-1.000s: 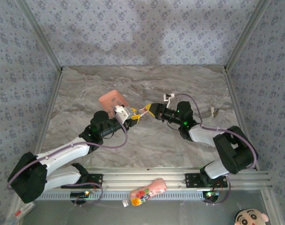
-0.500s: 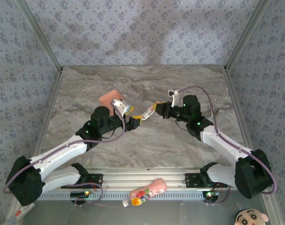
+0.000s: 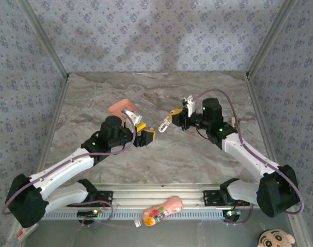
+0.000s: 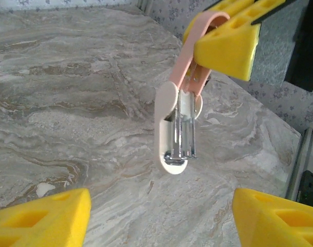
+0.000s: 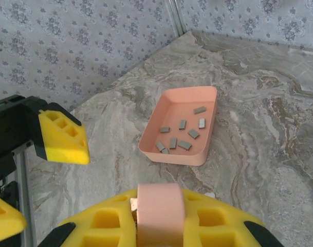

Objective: Load the staples into the stapler

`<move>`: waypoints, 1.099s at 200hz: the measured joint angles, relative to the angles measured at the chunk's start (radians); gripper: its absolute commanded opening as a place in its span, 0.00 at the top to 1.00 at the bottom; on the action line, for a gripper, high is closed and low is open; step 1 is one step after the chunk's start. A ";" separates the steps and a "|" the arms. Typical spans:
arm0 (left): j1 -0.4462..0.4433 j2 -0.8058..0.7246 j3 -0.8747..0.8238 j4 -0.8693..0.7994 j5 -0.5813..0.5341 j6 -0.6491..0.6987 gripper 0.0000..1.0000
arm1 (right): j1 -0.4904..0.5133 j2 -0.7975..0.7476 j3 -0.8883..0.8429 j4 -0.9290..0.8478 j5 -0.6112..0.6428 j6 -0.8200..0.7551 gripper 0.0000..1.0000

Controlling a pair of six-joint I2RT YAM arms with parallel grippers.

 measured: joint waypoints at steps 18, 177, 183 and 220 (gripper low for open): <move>0.000 0.024 0.037 -0.032 0.003 0.003 0.28 | 0.000 0.013 0.034 -0.045 -0.002 0.005 0.84; -0.005 0.192 0.211 -0.176 0.038 -0.046 0.36 | 0.016 0.115 0.116 -0.220 0.013 0.168 0.86; -0.007 0.199 0.228 -0.189 0.030 -0.041 0.37 | 0.018 0.124 0.119 -0.225 0.016 0.188 0.86; -0.018 0.249 0.291 -0.265 -0.003 0.000 0.38 | 0.032 0.180 0.140 -0.261 0.019 0.272 0.86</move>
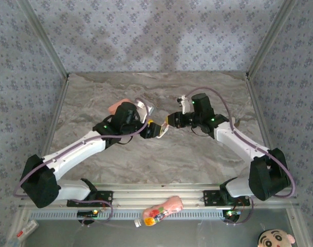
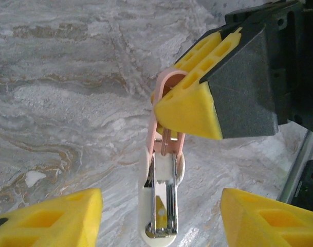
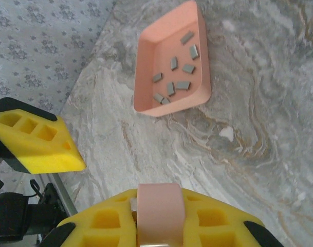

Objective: Load the staples into the stapler

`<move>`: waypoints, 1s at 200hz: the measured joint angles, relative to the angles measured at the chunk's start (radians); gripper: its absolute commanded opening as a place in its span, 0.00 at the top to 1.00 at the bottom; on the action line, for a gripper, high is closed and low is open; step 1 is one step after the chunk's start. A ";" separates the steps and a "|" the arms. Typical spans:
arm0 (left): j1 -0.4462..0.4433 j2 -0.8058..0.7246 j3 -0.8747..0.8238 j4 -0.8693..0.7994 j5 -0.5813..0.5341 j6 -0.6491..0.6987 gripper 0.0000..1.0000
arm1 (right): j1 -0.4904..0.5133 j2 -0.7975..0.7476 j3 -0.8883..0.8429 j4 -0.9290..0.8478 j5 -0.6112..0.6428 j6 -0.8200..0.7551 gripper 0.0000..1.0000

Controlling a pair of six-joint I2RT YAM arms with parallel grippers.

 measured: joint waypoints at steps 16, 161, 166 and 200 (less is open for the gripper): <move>-0.003 0.026 0.022 -0.031 -0.003 0.013 0.39 | 0.008 0.014 0.006 -0.008 0.000 0.018 0.86; -0.015 0.150 0.110 -0.129 0.024 0.057 0.51 | 0.017 0.056 0.022 -0.005 -0.016 0.081 0.86; -0.015 0.151 0.110 -0.129 0.026 0.057 0.52 | 0.017 0.057 0.023 -0.004 -0.018 0.083 0.86; -0.020 0.169 0.110 -0.128 0.032 0.057 0.53 | 0.017 0.058 0.023 0.008 -0.024 0.095 0.86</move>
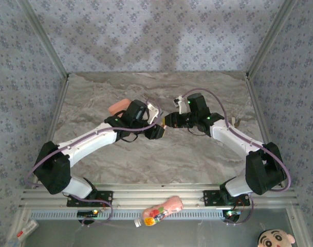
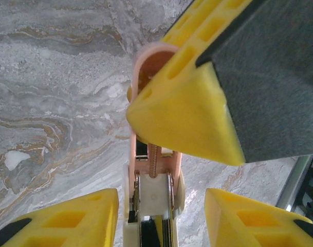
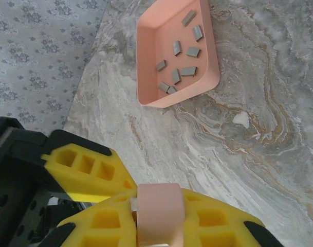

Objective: Load the staples into the stapler

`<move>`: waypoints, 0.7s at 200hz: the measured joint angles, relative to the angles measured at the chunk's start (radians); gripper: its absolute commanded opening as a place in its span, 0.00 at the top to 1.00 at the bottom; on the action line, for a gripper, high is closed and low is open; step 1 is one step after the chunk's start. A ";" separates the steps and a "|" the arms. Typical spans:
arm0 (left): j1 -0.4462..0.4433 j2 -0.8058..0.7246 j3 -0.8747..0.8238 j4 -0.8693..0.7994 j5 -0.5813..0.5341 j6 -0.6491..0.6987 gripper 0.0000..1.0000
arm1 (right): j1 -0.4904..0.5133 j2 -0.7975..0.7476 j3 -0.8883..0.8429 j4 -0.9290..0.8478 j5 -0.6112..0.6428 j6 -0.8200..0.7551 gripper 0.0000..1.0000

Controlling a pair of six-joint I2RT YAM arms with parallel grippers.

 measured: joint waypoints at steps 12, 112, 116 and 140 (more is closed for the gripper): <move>-0.002 0.006 0.000 0.000 0.000 0.000 0.55 | 0.000 0.000 0.000 0.006 -0.004 0.004 0.86; -0.002 0.019 0.000 0.004 -0.010 -0.001 0.60 | 0.000 0.009 0.000 0.015 -0.014 0.018 0.86; -0.001 0.019 0.000 0.004 -0.012 -0.001 0.61 | 0.000 0.010 0.000 0.015 -0.016 0.018 0.87; -0.001 0.022 0.001 0.005 -0.020 -0.001 0.64 | 0.000 0.011 0.000 0.015 -0.020 0.018 0.86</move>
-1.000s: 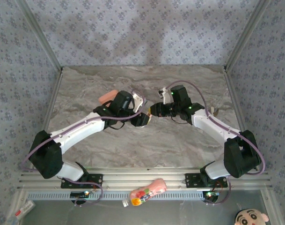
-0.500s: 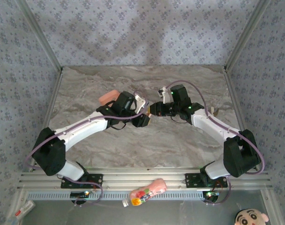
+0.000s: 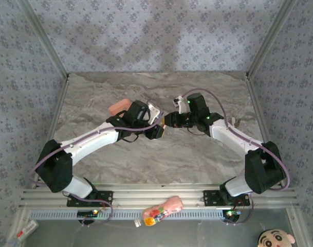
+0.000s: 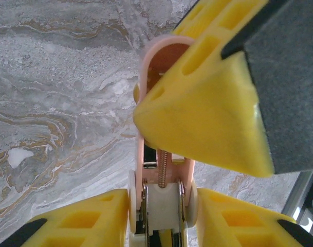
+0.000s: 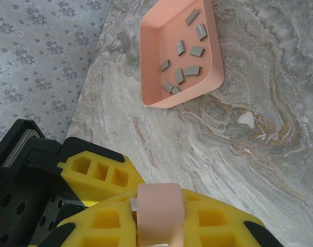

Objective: Load the staples into the stapler

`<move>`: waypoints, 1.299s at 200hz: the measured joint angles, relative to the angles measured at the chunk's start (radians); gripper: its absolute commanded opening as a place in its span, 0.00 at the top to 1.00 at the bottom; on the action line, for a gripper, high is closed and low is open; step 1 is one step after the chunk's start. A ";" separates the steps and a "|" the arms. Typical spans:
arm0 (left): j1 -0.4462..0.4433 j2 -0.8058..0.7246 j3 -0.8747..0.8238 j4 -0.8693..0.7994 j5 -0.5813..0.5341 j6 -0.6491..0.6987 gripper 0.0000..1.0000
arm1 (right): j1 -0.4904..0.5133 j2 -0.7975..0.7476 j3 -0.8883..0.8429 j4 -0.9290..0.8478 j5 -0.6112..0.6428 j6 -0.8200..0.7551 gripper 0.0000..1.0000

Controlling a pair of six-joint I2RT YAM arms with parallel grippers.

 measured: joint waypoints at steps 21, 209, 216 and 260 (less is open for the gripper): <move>0.000 0.004 0.000 0.003 0.000 0.001 0.66 | 0.000 0.002 0.000 0.000 0.000 0.000 0.87; -0.003 0.064 0.019 0.052 -0.102 -0.069 0.74 | -0.039 0.001 0.008 -0.012 0.110 0.025 0.33; -0.004 0.080 0.029 0.051 -0.122 -0.078 0.74 | -0.049 -0.006 0.007 -0.022 0.129 0.026 0.32; -0.005 0.190 0.136 0.014 -0.250 -0.148 0.73 | -0.103 -0.129 -0.051 -0.028 0.270 0.054 0.31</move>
